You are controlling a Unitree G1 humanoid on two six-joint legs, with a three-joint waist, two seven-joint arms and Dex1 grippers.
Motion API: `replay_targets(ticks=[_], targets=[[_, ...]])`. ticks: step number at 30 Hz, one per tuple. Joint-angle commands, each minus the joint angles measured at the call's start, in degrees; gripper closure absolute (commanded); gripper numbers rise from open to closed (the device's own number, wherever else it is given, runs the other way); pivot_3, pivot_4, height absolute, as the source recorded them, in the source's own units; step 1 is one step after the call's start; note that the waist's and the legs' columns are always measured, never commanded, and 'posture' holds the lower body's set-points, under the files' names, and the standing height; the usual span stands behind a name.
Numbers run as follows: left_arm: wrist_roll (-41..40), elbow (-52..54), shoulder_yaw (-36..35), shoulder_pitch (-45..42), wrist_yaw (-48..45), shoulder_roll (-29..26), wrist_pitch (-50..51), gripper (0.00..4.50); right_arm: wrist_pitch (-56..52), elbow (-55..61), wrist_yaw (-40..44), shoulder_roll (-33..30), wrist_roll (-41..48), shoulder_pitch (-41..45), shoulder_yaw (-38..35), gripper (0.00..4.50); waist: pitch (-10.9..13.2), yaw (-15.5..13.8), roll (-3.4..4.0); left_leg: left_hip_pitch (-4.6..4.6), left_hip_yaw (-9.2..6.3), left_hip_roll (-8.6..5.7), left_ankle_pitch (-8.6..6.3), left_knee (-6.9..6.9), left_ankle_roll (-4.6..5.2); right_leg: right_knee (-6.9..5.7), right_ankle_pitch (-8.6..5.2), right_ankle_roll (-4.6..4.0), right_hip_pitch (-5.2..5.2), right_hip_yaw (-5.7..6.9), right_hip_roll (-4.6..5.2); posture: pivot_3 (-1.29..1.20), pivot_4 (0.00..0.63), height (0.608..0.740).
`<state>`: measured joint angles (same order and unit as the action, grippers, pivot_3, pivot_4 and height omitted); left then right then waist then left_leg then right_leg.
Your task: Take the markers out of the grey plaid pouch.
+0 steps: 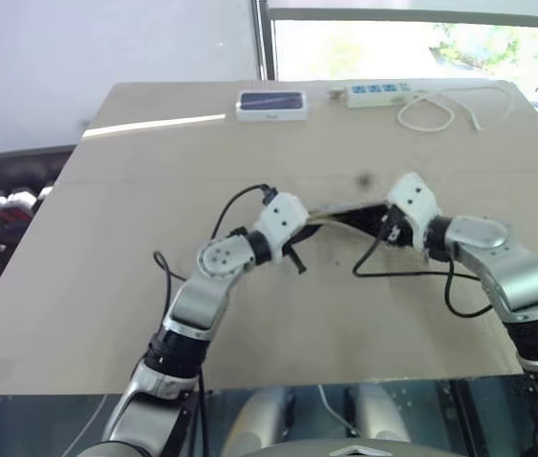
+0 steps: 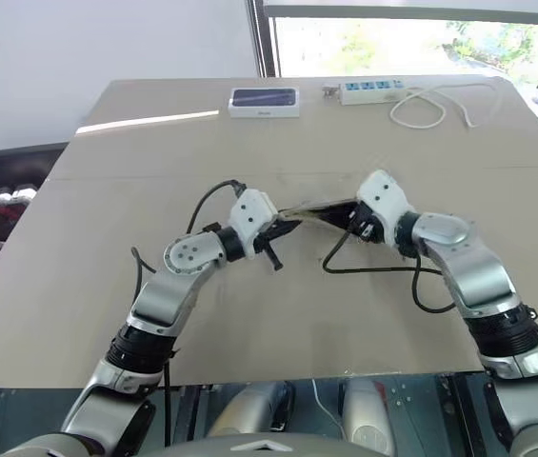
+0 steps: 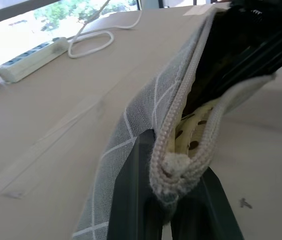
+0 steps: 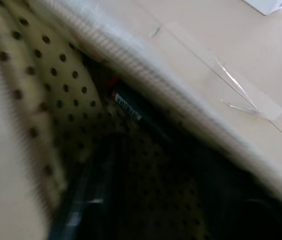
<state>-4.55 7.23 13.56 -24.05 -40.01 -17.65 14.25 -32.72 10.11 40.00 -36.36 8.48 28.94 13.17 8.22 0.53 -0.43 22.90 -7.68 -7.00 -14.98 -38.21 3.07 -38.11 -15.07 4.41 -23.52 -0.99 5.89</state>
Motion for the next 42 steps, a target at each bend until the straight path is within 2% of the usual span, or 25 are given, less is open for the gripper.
replay_targets(ticks=[1,3,7,13,19,23,27,31,35,36,37,40,42], targets=[[-2.5,4.1,0.3,0.3,-1.4,0.3,0.9,4.50,6.5,-0.9,1.3,-2.7,-7.0,2.4,3.6,0.52,0.0,0.0,0.00,0.00,0.00,0.00,0.00,0.00,0.00,0.00,0.00,0.00,0.00,0.00,0.00,0.00,0.150,0.738],[-3.3,4.5,0.3,0.5,-1.9,0.5,1.7,4.50,8.9,-1.4,2.8,-4.4,-10.3,2.9,6.2,0.07,0.0,0.1,0.00,0.00,0.01,0.00,0.00,-0.01,0.00,-0.01,0.00,0.00,0.00,-0.01,-0.01,0.00,0.150,0.738],[-7.3,5.5,0.4,0.4,-3.9,1.5,5.8,4.50,10.1,0.3,8.2,-7.2,-13.4,4.3,9.4,0.07,0.0,0.1,0.00,0.00,0.00,0.00,0.00,0.00,0.00,-0.01,0.00,0.00,-0.01,0.01,-0.02,0.00,0.150,0.738],[-13.3,7.6,0.2,0.4,-6.5,2.1,12.7,4.50,1.2,11.2,23.4,-17.3,-10.7,5.2,9.5,0.07,0.0,-0.2,0.00,0.05,-0.05,0.00,0.00,-0.01,0.00,0.06,0.00,0.00,0.00,0.06,0.00,0.00,0.150,0.738],[-20.1,9.7,-0.9,-0.7,-8.4,1.2,21.2,4.50,-5.9,17.0,32.5,-24.1,-8.3,8.0,9.5,0.07,0.0,0.0,0.00,0.04,-0.05,0.02,0.00,-0.01,0.00,0.04,0.00,0.00,0.02,0.05,0.00,0.00,0.150,0.738],[-21.5,8.7,-0.7,-1.1,-8.6,0.8,23.4,4.50,-6.6,13.7,33.9,-23.3,-11.8,9.3,14.2,0.07,0.0,-0.1,0.00,0.02,-0.04,0.03,0.00,-0.02,0.00,0.03,0.00,0.00,0.03,0.04,0.00,0.00,0.150,0.738],[-22.0,7.5,-0.1,-1.3,-9.2,1.0,24.0,4.50,-3.7,3.6,32.5,-18.2,-15.9,9.6,19.7,0.07,0.0,0.1,-0.10,-0.01,-0.03,0.02,0.00,-0.01,0.00,0.07,0.00,0.00,0.07,0.03,0.01,0.00,0.150,0.738],[-21.7,7.2,0.7,-0.9,-9.3,0.9,23.5,4.50,0.5,-5.8,32.1,-14.8,-19.2,10.6,21.7,0.07,0.0,0.1,-0.10,-0.05,-0.04,0.03,0.00,-0.04,-0.01,0.03,0.00,0.00,0.09,0.02,0.01,0.00,0.150,0.738],[-21.6,7.2,0.9,-0.7,-8.9,0.9,23.2,4.50,3.3,-10.4,32.3,-12.8,-20.1,10.5,22.1,0.07,-0.2,0.2,-0.33,-0.22,-0.05,0.05,0.00,-0.04,-0.01,0.05,0.00,0.00,0.19,0.03,-0.01,0.00,0.150,0.738],[-21.5,7.2,0.9,-0.6,-8.7,0.9,23.1,4.50,4.0,-11.0,32.5,-12.6,-20.4,10.4,22.1,0.63,-0.2,0.2,-0.37,-0.29,-0.05,0.06,0.00,-0.05,-0.01,0.05,0.01,-0.01,0.25,0.03,-0.03,0.00,0.150,0.738],[-21.4,7.2,0.8,-0.5,-8.5,0.9,23.0,4.50,4.5,-11.0,32.8,-12.7,-20.4,10.1,21.9,0.87,-0.2,0.2,-0.37,-0.38,-0.07,0.07,-0.01,-0.07,-0.02,0.06,0.01,-0.01,0.36,0.03,-0.04,0.00,0.150,0.738],[-21.2,7.4,0.7,-0.2,-8.0,0.8,22.8,4.50,4.5,-9.8,33.2,-12.5,-19.6,9.6,20.7,2.20,-0.2,0.1,-0.39,-0.94,-0.12,0.07,-0.03,-0.04,-0.01,0.16,0.00,-0.01,1.00,0.03,-0.04,0.00,0.150,0.738],[-19.9,6.8,1.2,0.1,-7.7,0.3,21.1,4.50,4.8,-9.0,33.0,-12.6,-19.6,9.5,19.8,2.99,-0.2,0.1,-0.39,-0.97,-0.10,0.07,-0.04,-0.04,-0.01,0.15,0.00,-0.01,1.02,0.03,-0.04,0.00,0.150,0.738]])
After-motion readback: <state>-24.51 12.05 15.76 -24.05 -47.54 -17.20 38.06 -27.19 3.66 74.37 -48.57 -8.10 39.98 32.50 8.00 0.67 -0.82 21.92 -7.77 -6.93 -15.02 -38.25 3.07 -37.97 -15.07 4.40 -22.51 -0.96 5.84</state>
